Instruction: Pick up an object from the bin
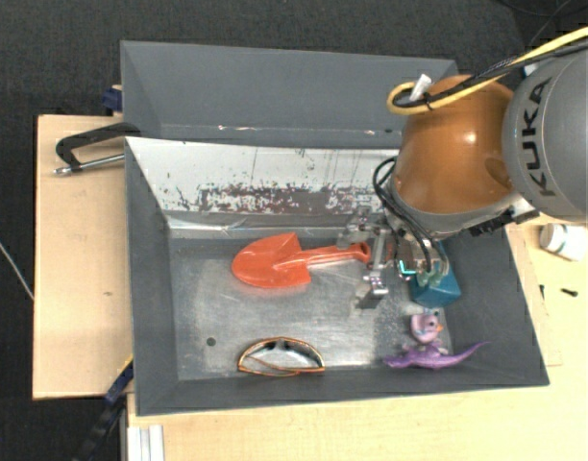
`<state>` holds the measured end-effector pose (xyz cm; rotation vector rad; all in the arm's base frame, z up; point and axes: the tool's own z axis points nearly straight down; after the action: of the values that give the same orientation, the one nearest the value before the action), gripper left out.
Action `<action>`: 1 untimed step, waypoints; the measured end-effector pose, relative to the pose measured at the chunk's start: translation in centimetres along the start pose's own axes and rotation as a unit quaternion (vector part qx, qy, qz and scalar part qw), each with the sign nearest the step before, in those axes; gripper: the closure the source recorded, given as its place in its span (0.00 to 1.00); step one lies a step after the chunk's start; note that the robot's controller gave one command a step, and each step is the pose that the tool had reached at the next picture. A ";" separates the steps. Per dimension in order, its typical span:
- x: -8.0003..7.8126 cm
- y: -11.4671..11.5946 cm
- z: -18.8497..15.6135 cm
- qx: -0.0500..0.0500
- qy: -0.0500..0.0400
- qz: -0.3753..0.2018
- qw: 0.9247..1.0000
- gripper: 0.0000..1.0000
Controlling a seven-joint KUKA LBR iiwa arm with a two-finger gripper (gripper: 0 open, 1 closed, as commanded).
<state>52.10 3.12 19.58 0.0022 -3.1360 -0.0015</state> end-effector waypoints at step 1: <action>-0.1 0.0 -0.4 0.000 -0.004 0.000 1.000 0.00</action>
Offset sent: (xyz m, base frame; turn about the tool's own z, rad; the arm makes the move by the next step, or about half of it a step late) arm 0.0706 0.0625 -0.0543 0.0078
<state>52.24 3.11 19.96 0.0010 -3.1436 -0.0020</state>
